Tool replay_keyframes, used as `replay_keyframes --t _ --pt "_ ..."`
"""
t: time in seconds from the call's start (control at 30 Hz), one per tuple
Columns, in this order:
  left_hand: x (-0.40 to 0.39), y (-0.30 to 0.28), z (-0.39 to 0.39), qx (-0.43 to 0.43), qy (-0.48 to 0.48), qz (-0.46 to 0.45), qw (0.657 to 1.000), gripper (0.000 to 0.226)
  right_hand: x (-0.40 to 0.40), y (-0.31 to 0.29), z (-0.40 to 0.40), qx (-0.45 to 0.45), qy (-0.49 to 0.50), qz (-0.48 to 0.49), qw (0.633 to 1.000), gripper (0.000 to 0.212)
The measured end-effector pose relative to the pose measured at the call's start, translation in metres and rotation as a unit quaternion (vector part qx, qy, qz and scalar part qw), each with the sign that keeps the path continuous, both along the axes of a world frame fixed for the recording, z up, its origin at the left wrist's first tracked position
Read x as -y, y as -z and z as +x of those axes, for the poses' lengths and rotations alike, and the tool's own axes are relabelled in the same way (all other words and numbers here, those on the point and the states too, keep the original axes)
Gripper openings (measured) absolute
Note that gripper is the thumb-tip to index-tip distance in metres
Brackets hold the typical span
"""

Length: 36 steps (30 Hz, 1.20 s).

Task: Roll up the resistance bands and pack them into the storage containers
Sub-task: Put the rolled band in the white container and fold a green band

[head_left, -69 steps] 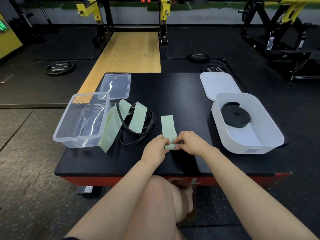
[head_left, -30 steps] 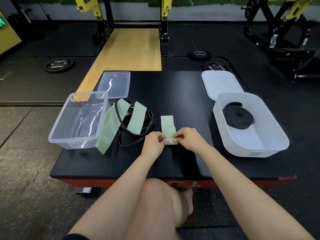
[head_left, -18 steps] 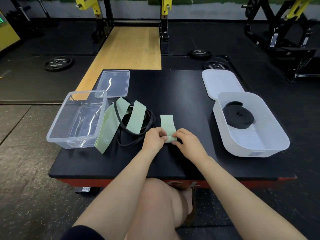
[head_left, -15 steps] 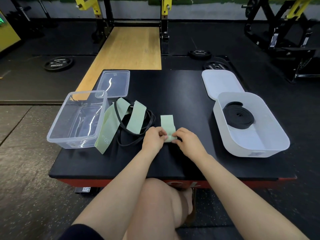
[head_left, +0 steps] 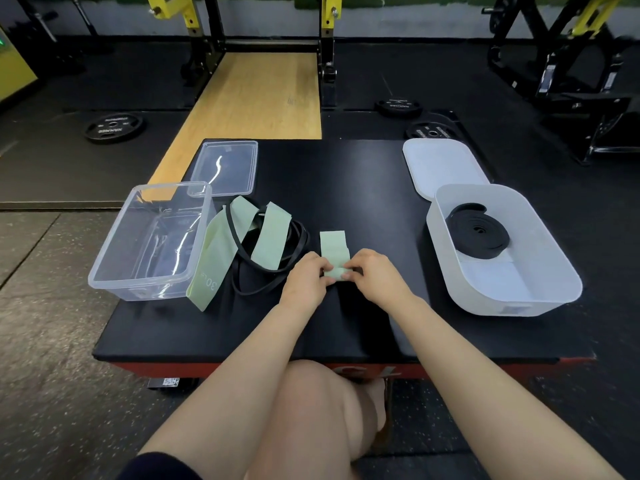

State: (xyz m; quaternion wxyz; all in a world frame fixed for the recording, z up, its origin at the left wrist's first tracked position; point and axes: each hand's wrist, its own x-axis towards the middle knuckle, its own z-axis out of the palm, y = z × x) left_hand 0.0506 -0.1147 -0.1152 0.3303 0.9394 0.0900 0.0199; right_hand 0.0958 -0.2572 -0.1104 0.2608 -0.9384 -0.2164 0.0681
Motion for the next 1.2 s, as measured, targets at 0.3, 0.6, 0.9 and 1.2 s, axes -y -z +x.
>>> replay_keyframes --t 0.3,0.6,0.9,1.2 --pt "-0.008 -0.010 0.018 -0.030 0.015 -0.015 0.999 0.019 0.004 0.014 -0.013 0.122 -0.029 0.013 0.992 0.021" --pt "-0.001 0.007 0.004 0.075 -0.009 -0.009 0.997 0.025 -0.003 0.003 0.014 0.028 -0.018 -0.002 0.999 0.027" --pt "-0.005 -0.002 0.025 -0.002 -0.017 -0.001 1.000 0.024 -0.006 0.005 0.016 0.062 0.010 0.024 0.998 0.024" --pt "-0.007 -0.002 0.037 -0.033 -0.025 -0.007 0.999 0.029 -0.002 0.010 0.018 0.083 -0.051 0.008 0.995 0.026"
